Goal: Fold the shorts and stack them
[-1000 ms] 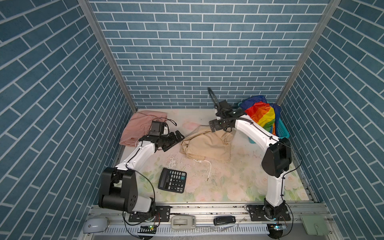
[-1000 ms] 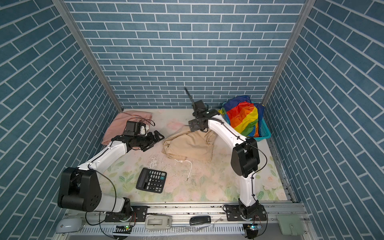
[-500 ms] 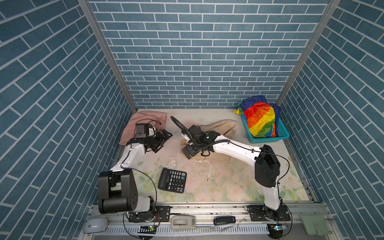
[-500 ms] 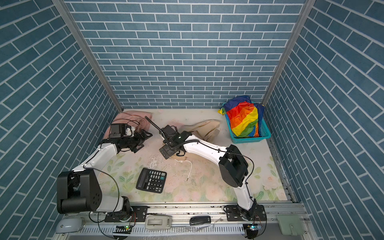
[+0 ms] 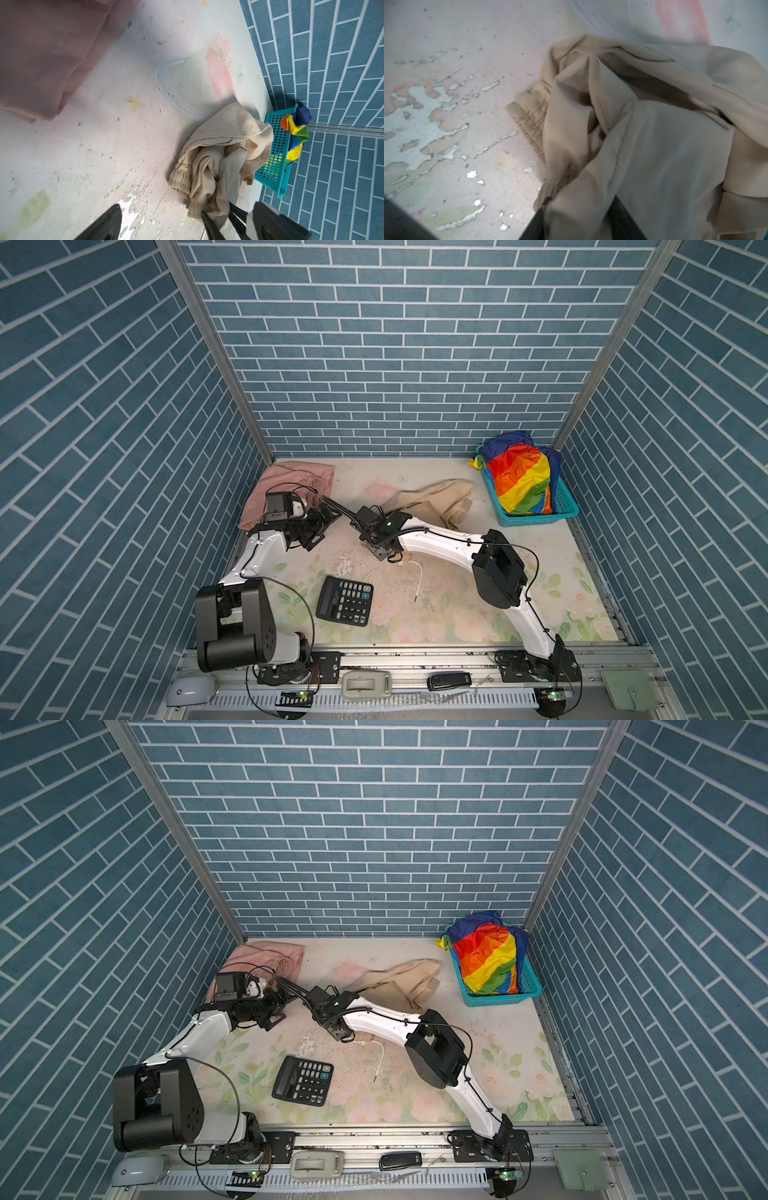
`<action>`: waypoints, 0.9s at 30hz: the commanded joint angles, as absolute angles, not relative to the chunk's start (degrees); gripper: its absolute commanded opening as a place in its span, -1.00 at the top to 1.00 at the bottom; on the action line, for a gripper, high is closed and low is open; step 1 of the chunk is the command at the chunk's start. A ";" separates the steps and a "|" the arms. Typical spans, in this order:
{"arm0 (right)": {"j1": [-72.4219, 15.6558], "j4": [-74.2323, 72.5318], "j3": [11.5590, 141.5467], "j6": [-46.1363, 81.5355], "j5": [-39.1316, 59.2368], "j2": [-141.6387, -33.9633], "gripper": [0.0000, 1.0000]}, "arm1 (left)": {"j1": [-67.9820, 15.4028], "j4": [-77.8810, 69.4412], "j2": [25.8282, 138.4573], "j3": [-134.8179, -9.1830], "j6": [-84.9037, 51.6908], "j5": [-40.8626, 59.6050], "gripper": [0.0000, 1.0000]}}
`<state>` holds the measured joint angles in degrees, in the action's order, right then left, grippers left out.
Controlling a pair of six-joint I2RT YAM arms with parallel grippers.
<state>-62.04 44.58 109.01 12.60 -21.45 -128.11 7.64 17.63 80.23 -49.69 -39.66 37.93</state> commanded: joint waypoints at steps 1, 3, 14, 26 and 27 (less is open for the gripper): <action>-60.94 46.29 109.25 12.47 -27.28 -126.22 0.63 | 7.87 16.66 78.66 -48.20 -39.34 38.67 -0.99; -60.24 45.00 108.58 11.64 -27.68 -123.68 0.74 | 7.09 16.83 78.36 -48.16 -38.92 39.01 -0.99; -48.49 45.45 104.00 10.77 -24.47 -112.28 1.00 | -11.26 22.78 83.96 -55.55 -34.24 31.51 -0.99; -21.08 44.05 94.89 10.09 -18.16 -98.57 1.00 | -22.49 36.82 97.67 -67.84 -24.66 26.80 -0.99; -19.74 43.72 94.63 10.60 -17.24 -98.00 1.00 | -23.03 37.52 98.25 -68.27 -24.35 25.98 -0.99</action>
<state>-21.08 43.53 95.57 11.44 -20.47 -100.60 -21.12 31.11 96.86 -66.35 -28.34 28.91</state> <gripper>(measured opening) 0.046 0.995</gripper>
